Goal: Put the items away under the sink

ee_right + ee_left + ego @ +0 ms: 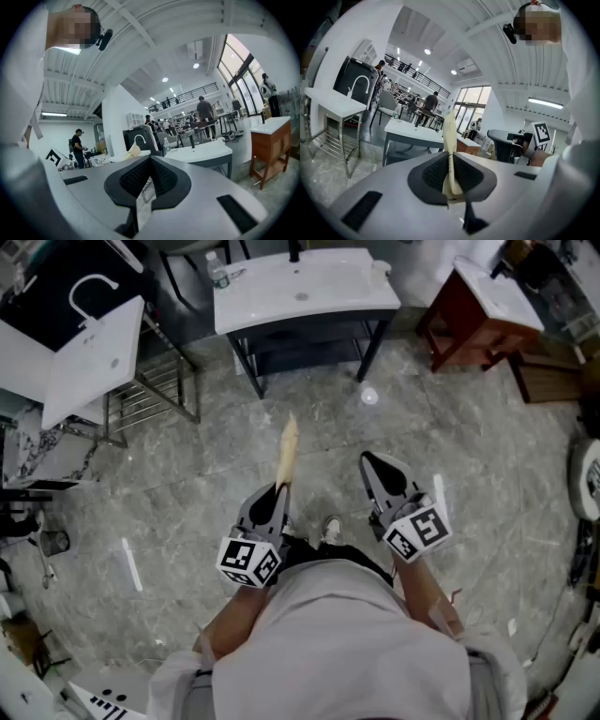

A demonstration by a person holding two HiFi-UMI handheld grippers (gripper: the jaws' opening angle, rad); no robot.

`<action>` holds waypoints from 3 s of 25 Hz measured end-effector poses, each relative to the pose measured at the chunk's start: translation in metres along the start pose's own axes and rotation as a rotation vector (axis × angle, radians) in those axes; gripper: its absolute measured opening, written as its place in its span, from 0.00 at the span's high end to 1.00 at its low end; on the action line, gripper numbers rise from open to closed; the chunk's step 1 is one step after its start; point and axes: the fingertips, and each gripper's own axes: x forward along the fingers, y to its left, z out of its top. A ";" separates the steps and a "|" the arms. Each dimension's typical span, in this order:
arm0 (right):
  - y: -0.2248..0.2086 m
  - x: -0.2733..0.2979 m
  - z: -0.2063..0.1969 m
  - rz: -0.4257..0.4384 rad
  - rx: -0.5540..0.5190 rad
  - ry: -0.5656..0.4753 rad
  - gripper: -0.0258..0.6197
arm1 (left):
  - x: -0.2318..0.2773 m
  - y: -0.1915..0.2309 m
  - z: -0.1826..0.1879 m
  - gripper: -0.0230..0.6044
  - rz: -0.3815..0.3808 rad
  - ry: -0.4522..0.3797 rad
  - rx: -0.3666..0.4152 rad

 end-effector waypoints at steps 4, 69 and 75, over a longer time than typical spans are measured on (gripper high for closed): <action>0.003 0.002 -0.009 0.022 0.045 0.016 0.91 | 0.002 -0.005 -0.007 0.92 -0.005 -0.016 -0.002; -0.130 0.221 0.045 -0.053 0.046 0.068 0.91 | 0.218 0.183 0.103 0.92 0.036 -0.065 -0.087; -0.137 0.251 0.049 -0.084 0.039 0.090 0.91 | 0.239 0.212 0.110 0.92 0.019 -0.039 -0.107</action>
